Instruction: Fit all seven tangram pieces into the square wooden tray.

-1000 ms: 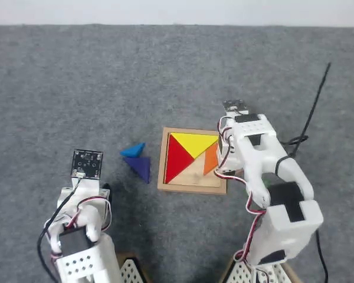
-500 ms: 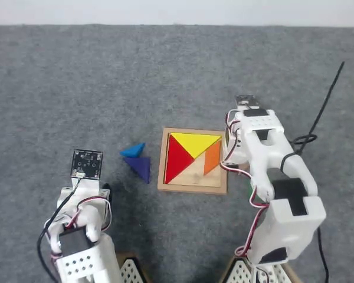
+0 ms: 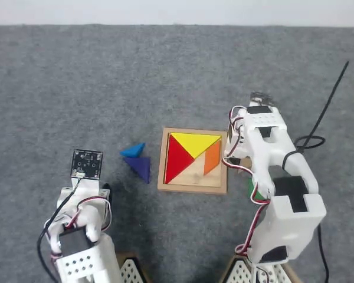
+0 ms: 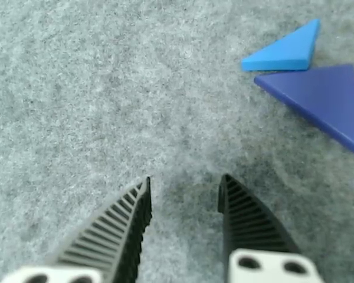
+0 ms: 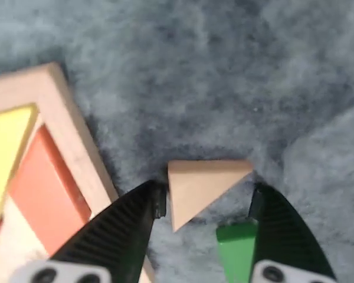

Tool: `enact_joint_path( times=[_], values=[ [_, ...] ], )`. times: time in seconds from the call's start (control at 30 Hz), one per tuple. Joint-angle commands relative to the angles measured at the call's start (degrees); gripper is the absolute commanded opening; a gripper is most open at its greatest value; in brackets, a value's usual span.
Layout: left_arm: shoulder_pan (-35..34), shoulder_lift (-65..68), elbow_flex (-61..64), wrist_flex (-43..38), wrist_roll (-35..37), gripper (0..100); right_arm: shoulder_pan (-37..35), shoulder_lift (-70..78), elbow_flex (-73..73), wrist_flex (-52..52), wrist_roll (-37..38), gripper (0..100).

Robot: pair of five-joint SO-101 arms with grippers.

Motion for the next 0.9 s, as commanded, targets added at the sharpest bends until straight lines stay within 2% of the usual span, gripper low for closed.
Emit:
enact_joint_path(
  times=[0.0, 0.13, 0.33, 0.63, 0.87],
  values=[
    [0.0, -1.1, -0.4, 0.3, -0.9, 19, 0.6, -0.2, -3.4, -0.1, -7.6, 25.3],
    [0.0, -1.1, -0.4, 0.3, -0.9, 19, 0.6, -0.2, -3.4, -0.1, -14.9, 25.4],
    [0.0, -1.1, -0.4, 0.3, -0.9, 19, 0.9, -0.2, -4.7, 0.1, -16.2, 25.3],
    [0.0, -1.1, -0.4, 0.3, -0.9, 19, 0.9, -0.1, -7.7, -0.1, -23.1, 25.3],
    [0.0, -1.1, -0.4, 0.3, -0.9, 19, 1.0, 4.2, -6.6, -1.4, -23.5, 25.2]
  ],
)
